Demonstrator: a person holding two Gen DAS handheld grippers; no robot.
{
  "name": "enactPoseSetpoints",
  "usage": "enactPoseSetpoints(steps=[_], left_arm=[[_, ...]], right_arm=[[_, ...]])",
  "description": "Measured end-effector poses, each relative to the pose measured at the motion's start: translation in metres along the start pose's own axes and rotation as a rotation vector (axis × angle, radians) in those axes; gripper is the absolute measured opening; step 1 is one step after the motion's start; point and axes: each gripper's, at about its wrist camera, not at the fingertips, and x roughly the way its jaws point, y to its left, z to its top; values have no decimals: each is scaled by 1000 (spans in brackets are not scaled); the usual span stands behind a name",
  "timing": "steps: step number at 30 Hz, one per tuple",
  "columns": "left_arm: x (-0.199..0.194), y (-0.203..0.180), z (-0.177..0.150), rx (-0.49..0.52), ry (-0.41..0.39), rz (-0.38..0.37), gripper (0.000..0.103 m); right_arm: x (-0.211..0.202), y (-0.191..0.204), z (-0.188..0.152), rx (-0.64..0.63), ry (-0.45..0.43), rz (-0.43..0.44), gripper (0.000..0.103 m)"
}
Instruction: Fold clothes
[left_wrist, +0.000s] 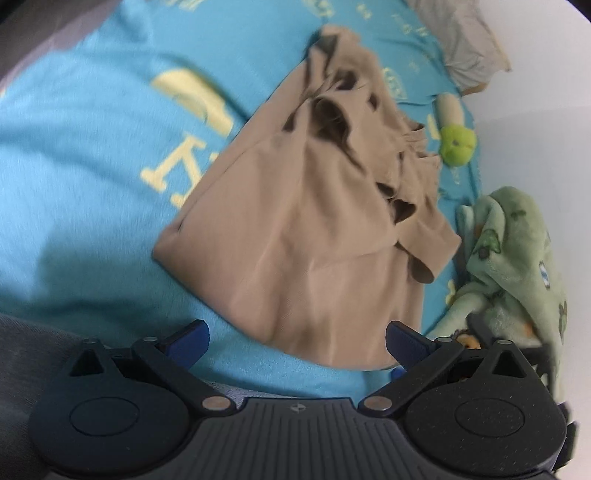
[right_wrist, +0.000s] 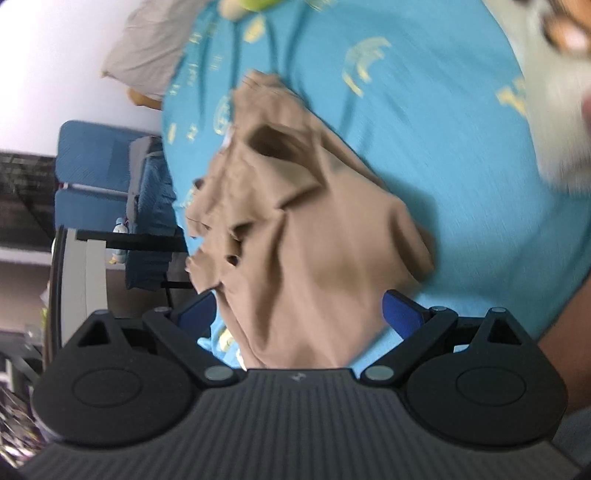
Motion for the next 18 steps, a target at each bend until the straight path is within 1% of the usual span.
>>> enactPoseSetpoints(steps=[3,5,7,9,12,14,15,17,18], left_arm=[[12,6,3,-57,18,6,103],[16,9,6,-85,4,-10,103],[15,13,9,-107,-18,-42,103],[12,17,10,-123,-56,-79,102],[2,25,8,-153,-136,-168,101],[-3,29,7,-176,-169,-220,99],[-4,31,7,-183,-182,-233,98],[-5,32,6,-189,-198,-243,96],[-5,31,7,-187,-201,-236,93]], right_arm=[[5,-8,-4,85,21,-1,98],[11,-10,-8,123,48,20,98],[18,-11,-13,161,76,40,98],[24,-12,-17,182,109,28,98],[33,-17,-21,195,133,1,98],[39,-20,-20,197,118,-23,98],[37,-21,-19,206,95,-20,98],[35,-24,-17,224,49,-14,98],[33,-25,-16,233,26,-10,98]])
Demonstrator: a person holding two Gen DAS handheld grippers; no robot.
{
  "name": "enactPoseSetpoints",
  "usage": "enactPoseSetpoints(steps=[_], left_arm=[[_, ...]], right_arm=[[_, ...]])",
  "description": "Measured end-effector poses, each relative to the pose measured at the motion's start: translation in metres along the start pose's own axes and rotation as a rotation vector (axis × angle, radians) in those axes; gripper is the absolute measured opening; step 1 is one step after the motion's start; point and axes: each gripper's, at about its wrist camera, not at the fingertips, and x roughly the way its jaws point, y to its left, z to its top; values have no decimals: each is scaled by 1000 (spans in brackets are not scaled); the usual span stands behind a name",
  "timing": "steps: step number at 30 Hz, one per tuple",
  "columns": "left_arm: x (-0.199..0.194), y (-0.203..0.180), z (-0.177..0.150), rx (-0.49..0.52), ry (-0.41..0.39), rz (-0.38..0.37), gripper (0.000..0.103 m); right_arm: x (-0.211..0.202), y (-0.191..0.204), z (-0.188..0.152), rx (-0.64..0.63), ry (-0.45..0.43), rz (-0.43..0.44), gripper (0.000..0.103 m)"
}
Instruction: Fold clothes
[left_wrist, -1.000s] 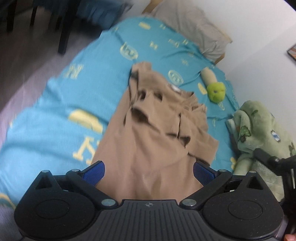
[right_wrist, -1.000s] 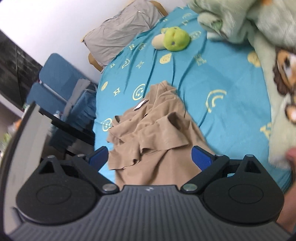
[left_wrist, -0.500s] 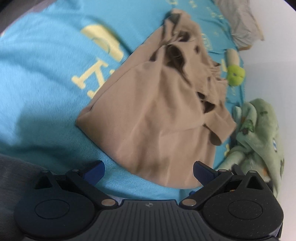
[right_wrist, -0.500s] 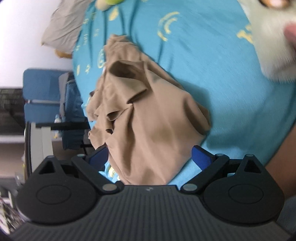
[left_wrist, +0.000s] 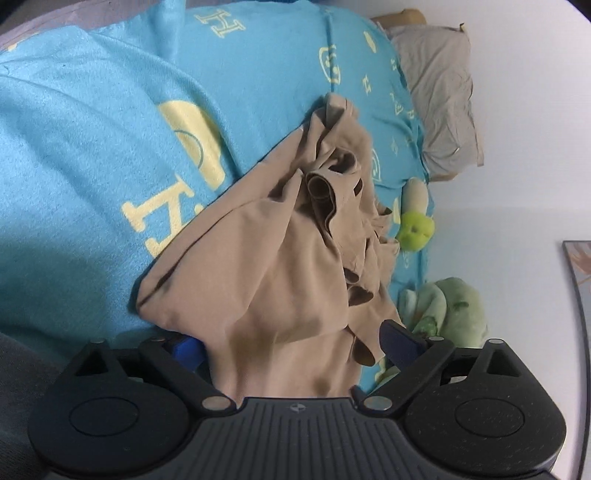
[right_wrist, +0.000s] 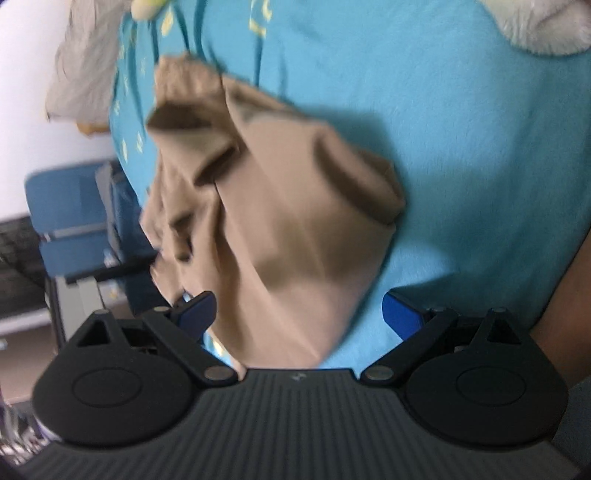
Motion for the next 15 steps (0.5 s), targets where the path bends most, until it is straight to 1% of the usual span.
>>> enactPoseSetpoints(steps=[1,2,3,4,5,6,7,8,9,10,11,12,13,14,15], left_arm=[[1,-2,-1,8,-2,13,89],[2,-4,-2,18,-4,32,88],[3,-6,-2,31,-4,59,83],[4,-6,-3,40,-7,79,77],[3,-5,-3,39,-17,85,74],[1,-3,-3,38,-27,91,69],[0,-1,-2,38,-37,97,63],[-2,0,-3,37,-49,97,59],[-4,0,-3,39,-64,89,48],[-6,0,-4,42,-81,79,40],[-9,-1,-6,50,-100,69,36],[-12,-2,-7,58,-119,56,26],[-15,-3,-9,64,-138,39,16],[-19,-4,-10,68,-159,20,10],[-23,-5,-12,71,-179,0,8]], right_arm=[[-1,-1,1,8,-23,6,97],[-6,1,2,-10,-67,0,97],[-9,1,3,-18,-105,-3,95],[-11,0,5,-18,-132,-6,86],[-11,0,6,-16,-143,-14,80],[-11,-1,6,-21,-147,-20,71],[-11,-1,6,-25,-151,-26,66],[-11,-1,6,-30,-154,-32,61],[-11,1,5,-51,-161,-36,39],[-12,4,5,-78,-167,-39,22],[-13,7,5,-97,-174,-34,20],[-14,10,4,-115,-182,-28,15],[-16,13,3,-137,-191,-17,14],[-21,16,3,-161,-207,-2,14],[-26,19,2,-185,-223,14,13]])
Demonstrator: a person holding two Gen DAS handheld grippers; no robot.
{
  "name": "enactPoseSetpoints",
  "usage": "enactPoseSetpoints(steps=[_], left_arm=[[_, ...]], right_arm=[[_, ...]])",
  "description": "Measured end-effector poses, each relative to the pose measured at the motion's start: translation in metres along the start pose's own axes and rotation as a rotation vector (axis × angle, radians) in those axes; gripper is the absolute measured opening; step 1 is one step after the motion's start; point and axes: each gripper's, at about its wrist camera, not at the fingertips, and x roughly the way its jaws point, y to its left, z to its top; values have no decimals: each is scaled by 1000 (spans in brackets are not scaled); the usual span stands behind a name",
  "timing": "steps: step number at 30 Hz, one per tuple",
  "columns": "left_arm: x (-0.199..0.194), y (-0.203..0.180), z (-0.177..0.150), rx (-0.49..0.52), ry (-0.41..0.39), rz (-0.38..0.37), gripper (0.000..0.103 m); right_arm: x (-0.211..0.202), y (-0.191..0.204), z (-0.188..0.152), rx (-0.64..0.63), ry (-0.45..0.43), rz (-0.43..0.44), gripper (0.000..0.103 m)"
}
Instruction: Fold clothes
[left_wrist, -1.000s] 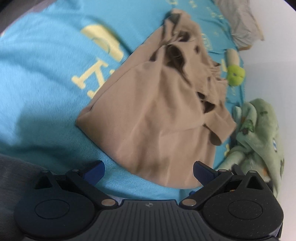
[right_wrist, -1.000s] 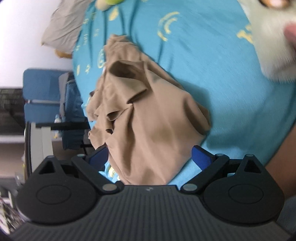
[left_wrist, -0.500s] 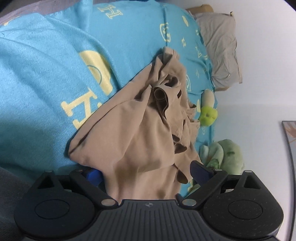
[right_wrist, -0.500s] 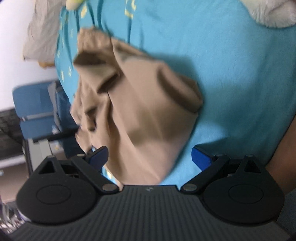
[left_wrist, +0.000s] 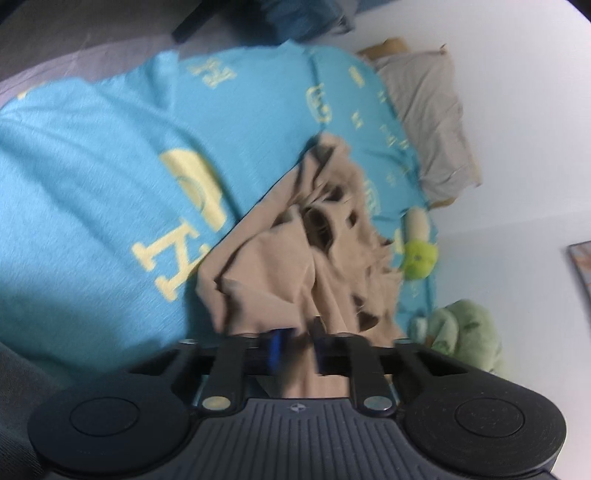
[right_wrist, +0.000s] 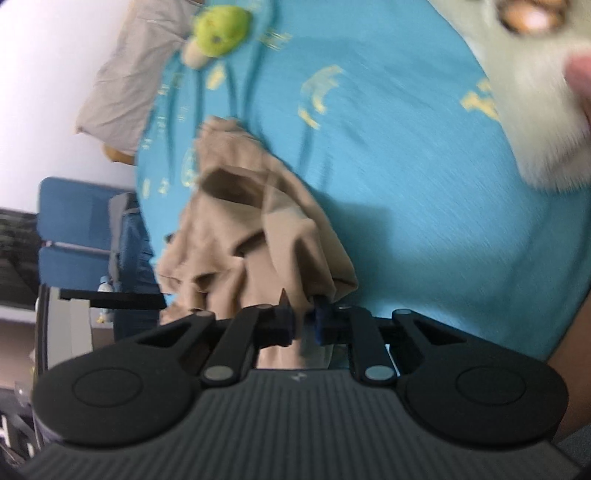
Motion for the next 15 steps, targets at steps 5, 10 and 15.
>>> enactPoseSetpoints(steps=[5,10,15], left_arm=[[-21,-19,4,19,-79,-97,4],[-60,-60,0,82,-145,-155,4],[-104,-75,-20,99,-178,-203,4]], right_arm=[[-28,18,7,-34,-73,91,10],[-66,46,8,-82,-125,147,9],[-110,51,-7,-102,-148,181,9]])
